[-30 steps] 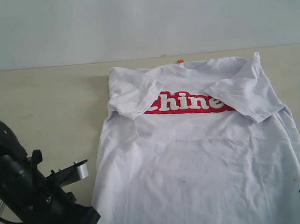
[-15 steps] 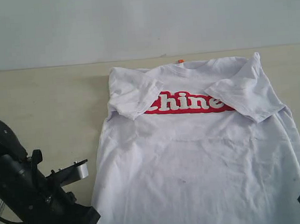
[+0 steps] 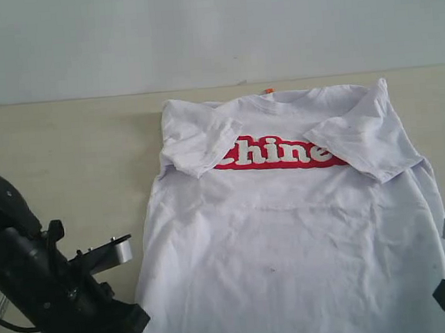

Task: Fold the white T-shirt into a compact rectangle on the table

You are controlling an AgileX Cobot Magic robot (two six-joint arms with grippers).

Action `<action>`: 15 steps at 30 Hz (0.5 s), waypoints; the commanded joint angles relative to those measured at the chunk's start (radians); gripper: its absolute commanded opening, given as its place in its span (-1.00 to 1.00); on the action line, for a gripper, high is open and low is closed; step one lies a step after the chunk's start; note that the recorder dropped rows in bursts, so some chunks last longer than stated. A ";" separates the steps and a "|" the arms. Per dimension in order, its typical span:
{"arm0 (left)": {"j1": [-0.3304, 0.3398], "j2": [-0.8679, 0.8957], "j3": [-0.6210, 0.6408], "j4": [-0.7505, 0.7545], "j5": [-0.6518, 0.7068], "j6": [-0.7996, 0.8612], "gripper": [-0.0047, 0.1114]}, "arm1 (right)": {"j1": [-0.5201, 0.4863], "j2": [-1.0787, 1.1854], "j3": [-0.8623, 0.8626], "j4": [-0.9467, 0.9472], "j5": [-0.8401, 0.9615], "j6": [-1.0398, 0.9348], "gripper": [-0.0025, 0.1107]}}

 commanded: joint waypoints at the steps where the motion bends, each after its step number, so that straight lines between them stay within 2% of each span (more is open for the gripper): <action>1: -0.001 -0.013 -0.038 -0.002 0.048 0.028 -0.84 | -0.001 -0.001 -0.024 0.053 0.032 -0.046 -0.96; 15: -0.001 -0.078 -0.156 0.005 0.041 -0.021 -0.84 | -0.001 -0.001 -0.102 0.254 0.031 -0.159 -0.96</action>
